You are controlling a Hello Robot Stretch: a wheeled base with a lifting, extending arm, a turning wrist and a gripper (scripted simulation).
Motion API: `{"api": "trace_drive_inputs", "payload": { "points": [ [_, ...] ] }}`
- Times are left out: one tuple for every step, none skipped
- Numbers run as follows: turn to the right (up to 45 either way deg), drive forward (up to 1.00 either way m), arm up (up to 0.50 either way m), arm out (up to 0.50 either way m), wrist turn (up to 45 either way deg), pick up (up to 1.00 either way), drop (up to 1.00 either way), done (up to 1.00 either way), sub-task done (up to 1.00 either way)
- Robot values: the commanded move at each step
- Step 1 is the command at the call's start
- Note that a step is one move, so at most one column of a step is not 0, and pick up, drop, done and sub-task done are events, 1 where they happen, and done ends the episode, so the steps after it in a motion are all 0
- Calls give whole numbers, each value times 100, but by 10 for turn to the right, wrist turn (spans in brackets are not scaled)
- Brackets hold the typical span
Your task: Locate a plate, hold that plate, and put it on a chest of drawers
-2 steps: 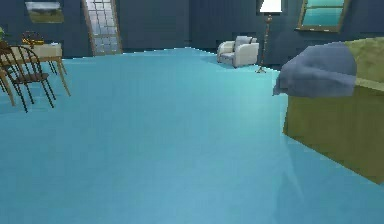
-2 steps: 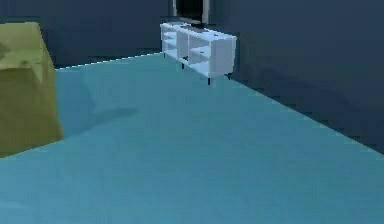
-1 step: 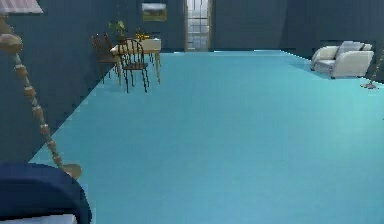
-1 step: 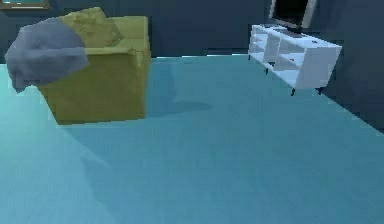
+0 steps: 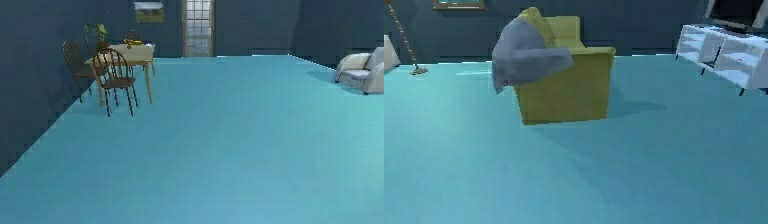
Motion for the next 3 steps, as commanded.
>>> {"api": "trace_drive_inputs", "payload": {
  "points": [
    [0, 100, 0, 0, 0, 0, 0, 0, 0],
    [0, 100, 0, 0, 0, 0, 0, 0, 0],
    [0, 100, 0, 0, 0, 0, 0, 0, 0]
  ]
}}
